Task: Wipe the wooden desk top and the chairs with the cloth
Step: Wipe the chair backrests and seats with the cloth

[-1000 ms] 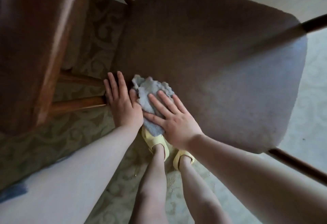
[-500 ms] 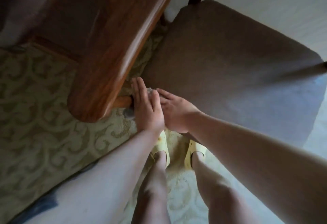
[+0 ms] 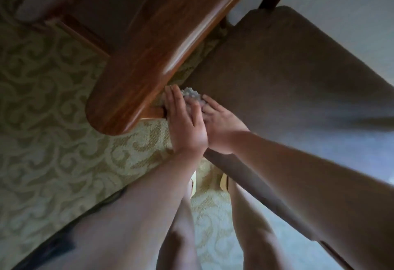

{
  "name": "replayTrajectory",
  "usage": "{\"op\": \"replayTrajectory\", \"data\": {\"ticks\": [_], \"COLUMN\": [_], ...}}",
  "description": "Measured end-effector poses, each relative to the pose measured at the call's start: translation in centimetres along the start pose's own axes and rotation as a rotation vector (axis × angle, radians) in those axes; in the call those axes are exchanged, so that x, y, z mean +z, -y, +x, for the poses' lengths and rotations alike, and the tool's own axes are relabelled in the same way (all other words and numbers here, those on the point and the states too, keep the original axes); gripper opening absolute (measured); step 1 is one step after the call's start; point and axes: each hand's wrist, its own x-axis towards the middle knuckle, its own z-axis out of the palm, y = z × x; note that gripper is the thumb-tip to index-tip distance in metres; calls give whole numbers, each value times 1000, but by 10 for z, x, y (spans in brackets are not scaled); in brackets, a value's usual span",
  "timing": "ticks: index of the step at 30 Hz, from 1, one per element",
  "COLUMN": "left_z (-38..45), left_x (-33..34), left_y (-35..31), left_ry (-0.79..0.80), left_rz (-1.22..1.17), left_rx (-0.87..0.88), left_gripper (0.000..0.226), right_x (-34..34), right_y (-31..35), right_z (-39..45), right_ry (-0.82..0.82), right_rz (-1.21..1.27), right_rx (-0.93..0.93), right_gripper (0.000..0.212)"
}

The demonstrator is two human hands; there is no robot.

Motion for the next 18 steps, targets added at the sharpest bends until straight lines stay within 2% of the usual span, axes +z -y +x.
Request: {"op": "replayTrajectory", "data": {"ticks": [1, 2, 5, 7, 8, 10, 12, 13, 14, 15, 18], "left_z": [1, 1, 0, -1, -1, 0, 2, 4, 7, 10, 17], "left_x": [1, 3, 11, 16, 17, 21, 21, 23, 24, 26, 37], "left_y": [-3, -5, -8, -10, -13, -20, -26, -29, -31, -34, -44], "left_ry": [-5, -3, 18, 19, 10, -34, -66, -59, -41, -20, 30], "left_rz": [-3, -1, 35, 52, 65, 110, 150, 162, 178, 195, 237], "left_rx": [1, -9, -38, -33, -31, -42, -41, -15, 13, 32, 49], "left_gripper": [64, 64, 65, 66, 65, 64, 64, 64, 63, 63, 62], "right_x": [-6, -13, -26, -24, -21, -19, -30, -35, -41, -46, -39], "right_y": [-24, -47, -80, -62, -48, -36, -66, -89, -112, -132, -169], "right_z": [4, 8, 7, 5, 5, 5, 15, 23, 29, 29, -4], "right_ry": [25, 34, -139, -220, -217, -91, 49, 78, 91, 69, -170], "right_rz": [-41, -39, 165, 180, 178, 151, 61, 6, -29, 14, 261], "right_rx": [-29, 20, 448, 612, 592, 347, 53, -20, -10, 126, 702], "right_gripper": [65, 64, 61, 60, 61, 61, 59, 58, 58, 57, 59]}}
